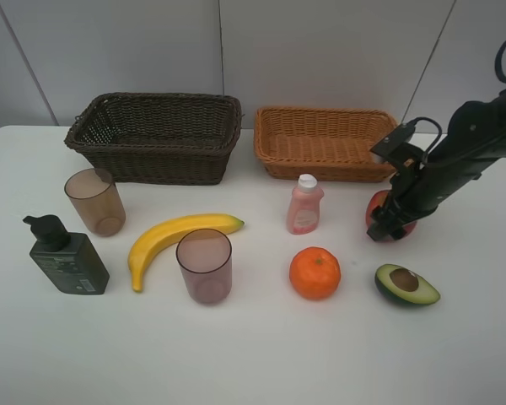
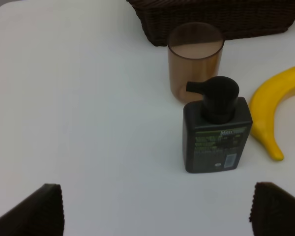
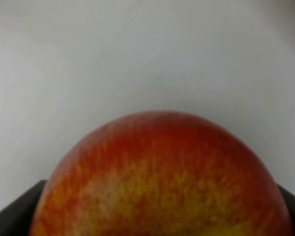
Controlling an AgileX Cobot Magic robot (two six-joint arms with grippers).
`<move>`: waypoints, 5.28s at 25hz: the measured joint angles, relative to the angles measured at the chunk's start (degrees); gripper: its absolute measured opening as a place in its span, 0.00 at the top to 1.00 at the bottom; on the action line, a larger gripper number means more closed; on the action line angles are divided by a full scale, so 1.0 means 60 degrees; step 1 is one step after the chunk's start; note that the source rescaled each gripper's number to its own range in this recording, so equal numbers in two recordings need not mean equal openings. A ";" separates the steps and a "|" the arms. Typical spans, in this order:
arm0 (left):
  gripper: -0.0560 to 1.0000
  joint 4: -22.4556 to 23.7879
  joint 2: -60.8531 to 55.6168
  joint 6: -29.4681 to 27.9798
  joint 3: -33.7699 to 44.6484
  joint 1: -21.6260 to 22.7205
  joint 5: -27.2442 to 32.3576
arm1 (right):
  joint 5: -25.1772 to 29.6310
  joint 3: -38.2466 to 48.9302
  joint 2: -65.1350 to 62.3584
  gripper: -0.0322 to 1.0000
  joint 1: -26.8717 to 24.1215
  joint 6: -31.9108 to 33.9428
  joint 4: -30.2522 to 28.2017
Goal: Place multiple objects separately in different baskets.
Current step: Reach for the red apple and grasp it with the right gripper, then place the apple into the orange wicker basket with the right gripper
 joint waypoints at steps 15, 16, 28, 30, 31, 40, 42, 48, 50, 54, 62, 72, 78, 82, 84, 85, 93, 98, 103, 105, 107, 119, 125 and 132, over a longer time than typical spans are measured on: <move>0.00 0.0000 0.0000 0.0000 0.0000 0.0000 0.0000 | 0.4217 -0.1670 -0.0021 0.29 0.0000 0.0009 0.0085; 0.00 0.0000 0.0000 0.0000 0.0000 0.0000 0.0000 | 0.4585 -0.1904 -0.0021 0.29 0.0000 0.0009 0.0085; 0.00 0.0000 0.0000 0.0000 0.0000 0.0000 0.0000 | 0.6956 -0.4929 -0.0013 0.29 -0.0024 0.0028 0.0177; 0.00 0.0000 0.0000 0.0000 0.0000 0.0000 0.0000 | 0.6980 -0.5358 0.0004 0.29 -0.0086 0.0028 0.0197; 0.00 0.0000 0.0000 0.0000 0.0000 0.0000 0.0000 | 0.6972 -0.5565 0.0025 0.29 -0.0119 0.0028 0.0197; 0.00 0.0000 0.0000 0.0000 0.0000 0.0000 0.0000 | 0.5936 -0.7083 0.0803 0.29 -0.0515 0.0028 0.0210; 0.00 0.0000 0.0000 0.0000 0.0000 0.0000 0.0000 | 0.5626 -0.7390 0.1137 0.29 -0.0543 0.0028 0.0220; 0.00 0.0000 0.0000 0.0000 0.0000 0.0000 0.0000 | 0.4434 -0.8047 0.2088 0.29 -0.0555 0.0028 0.0286; 0.00 0.0000 0.0000 0.0000 0.0000 0.0000 0.0000 | 0.4021 -0.8160 0.2349 0.29 -0.0555 0.0028 0.0505; 0.00 0.0000 0.0000 0.0000 0.0000 0.0000 0.0000 | 0.3342 -0.8208 0.2738 0.29 -0.0555 0.0028 0.0909; 0.00 0.0000 0.0000 0.0000 0.0000 0.0000 0.0000 | 0.2634 -0.8208 0.3221 0.29 -0.0555 0.0028 0.1000; 0.00 0.0000 0.0000 0.0000 0.0000 0.0000 0.0000 | 0.2506 -0.8208 0.3261 0.29 -0.0555 0.0028 0.1000; 0.00 0.0000 0.0000 0.0000 0.0000 0.0000 0.0000 | 0.2515 -0.8208 0.3261 0.29 -0.0555 0.0028 0.1000; 0.00 0.0000 0.0000 0.0000 0.0000 0.0000 0.0000 | 0.2608 -0.8208 0.3261 0.29 -0.0555 0.0028 0.1000; 0.00 0.0000 0.0000 0.0000 0.0000 0.0000 0.0000 | 0.2702 -0.8208 0.3261 0.29 -0.0555 0.0028 0.1000; 0.00 0.0000 0.0000 0.0000 0.0000 0.0000 0.0000 | 0.2773 -0.8208 0.3261 0.29 -0.0555 0.0028 0.1000; 0.00 0.0000 0.0000 0.0000 0.0000 0.0000 0.0000 | 0.2668 -0.8224 0.3261 0.03 -0.0555 0.0028 0.0970; 0.00 0.0000 0.0000 0.0000 0.0000 0.0000 0.0000 | 0.2561 -0.8224 0.3261 0.01 -0.0555 0.0028 0.0963; 0.00 0.0000 0.0000 0.0000 0.0000 0.0000 0.0000 | 0.2551 -0.8224 0.3261 0.01 -0.0555 0.0028 0.0963; 0.00 0.0000 0.0000 0.0000 0.0000 0.0000 0.0000 | 0.2551 -0.8224 0.3261 0.01 -0.0555 0.0028 0.0963; 0.00 0.0000 0.0000 0.0000 0.0000 0.0000 0.0000 | 0.2551 -0.8224 0.3261 0.01 -0.0555 0.0028 0.0963; 0.00 0.0000 0.0000 0.0000 0.0000 0.0000 0.0000 | 0.2680 -0.8224 0.3261 0.01 -0.0555 0.0028 0.1074; 0.00 0.0000 0.0000 0.0000 0.0000 0.0000 0.0000 | 0.3158 -0.8241 0.3074 0.01 -0.0555 0.0028 0.1074; 0.00 0.0000 0.0000 0.0000 0.0000 0.0000 0.0000 | 0.4293 -0.8241 0.2454 0.01 -0.0555 0.0028 0.0988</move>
